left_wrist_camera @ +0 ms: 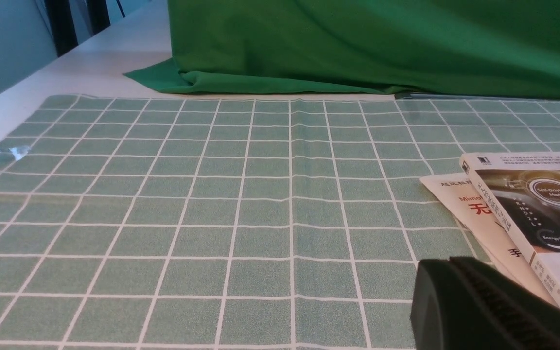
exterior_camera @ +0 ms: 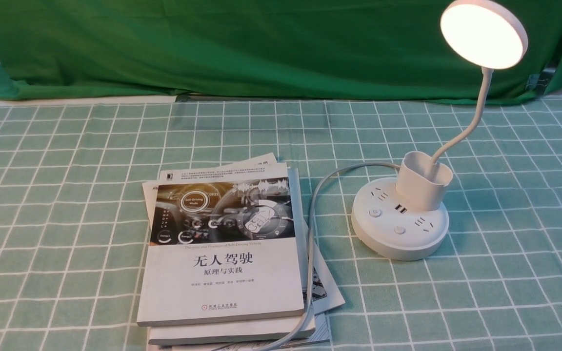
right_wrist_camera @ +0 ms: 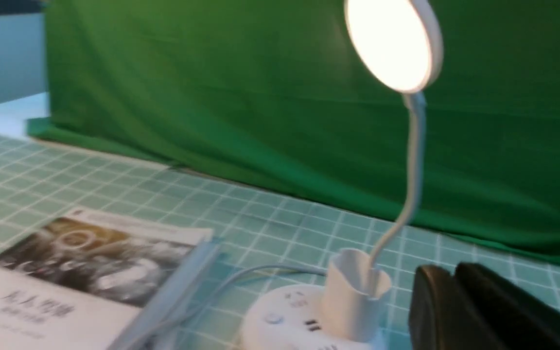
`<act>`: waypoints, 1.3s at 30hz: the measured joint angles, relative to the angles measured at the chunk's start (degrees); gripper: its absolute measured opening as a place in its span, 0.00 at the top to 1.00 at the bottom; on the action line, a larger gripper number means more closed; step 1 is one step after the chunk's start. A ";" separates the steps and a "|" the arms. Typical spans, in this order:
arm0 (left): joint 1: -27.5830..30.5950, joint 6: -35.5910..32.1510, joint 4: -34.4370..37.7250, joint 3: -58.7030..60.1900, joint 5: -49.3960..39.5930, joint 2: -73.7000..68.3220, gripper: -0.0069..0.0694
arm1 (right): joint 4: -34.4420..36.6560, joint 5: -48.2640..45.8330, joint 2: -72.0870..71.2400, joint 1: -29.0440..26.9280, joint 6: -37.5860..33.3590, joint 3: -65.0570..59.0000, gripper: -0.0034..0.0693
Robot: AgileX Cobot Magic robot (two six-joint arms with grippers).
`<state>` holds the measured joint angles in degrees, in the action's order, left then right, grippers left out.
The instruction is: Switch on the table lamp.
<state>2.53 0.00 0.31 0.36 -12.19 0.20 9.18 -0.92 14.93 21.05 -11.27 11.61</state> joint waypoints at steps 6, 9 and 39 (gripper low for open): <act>0.00 0.00 0.00 0.00 0.00 0.00 0.88 | -9.18 0.92 -7.48 -10.18 15.99 -9.75 0.79; 0.00 0.00 0.00 0.00 0.00 0.00 0.88 | -10.58 -0.89 -11.01 -13.10 18.05 -11.73 0.78; 0.00 0.00 0.00 0.00 0.00 0.00 0.88 | -11.90 -11.20 -14.71 -20.06 20.46 -12.22 0.67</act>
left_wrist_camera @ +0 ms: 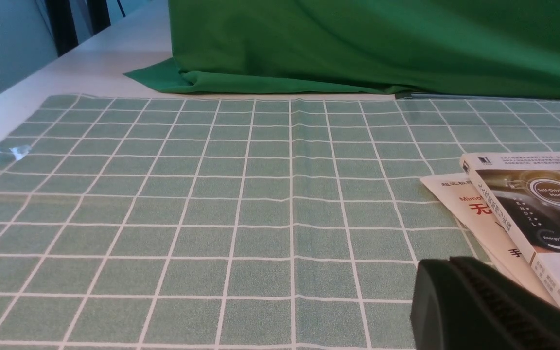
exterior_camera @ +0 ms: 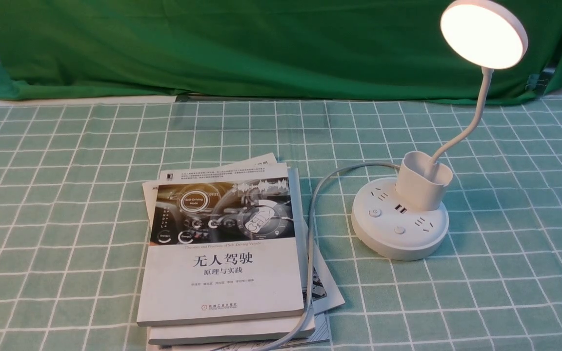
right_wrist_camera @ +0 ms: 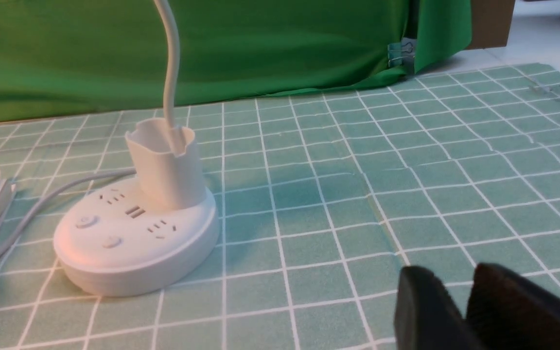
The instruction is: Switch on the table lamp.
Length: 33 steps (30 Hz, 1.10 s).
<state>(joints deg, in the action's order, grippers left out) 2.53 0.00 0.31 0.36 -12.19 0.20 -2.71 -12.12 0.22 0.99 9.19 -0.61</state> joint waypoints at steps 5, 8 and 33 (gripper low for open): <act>0.00 0.00 0.00 0.00 0.00 0.00 0.88 | 0.00 0.00 0.00 0.00 0.00 0.00 0.64; 0.00 0.00 0.00 0.00 0.00 0.00 0.88 | 0.00 -0.05 0.00 0.00 0.06 0.00 0.63; 0.00 0.00 0.00 0.00 0.00 0.00 0.88 | 0.00 -0.11 0.00 0.00 0.06 0.00 0.63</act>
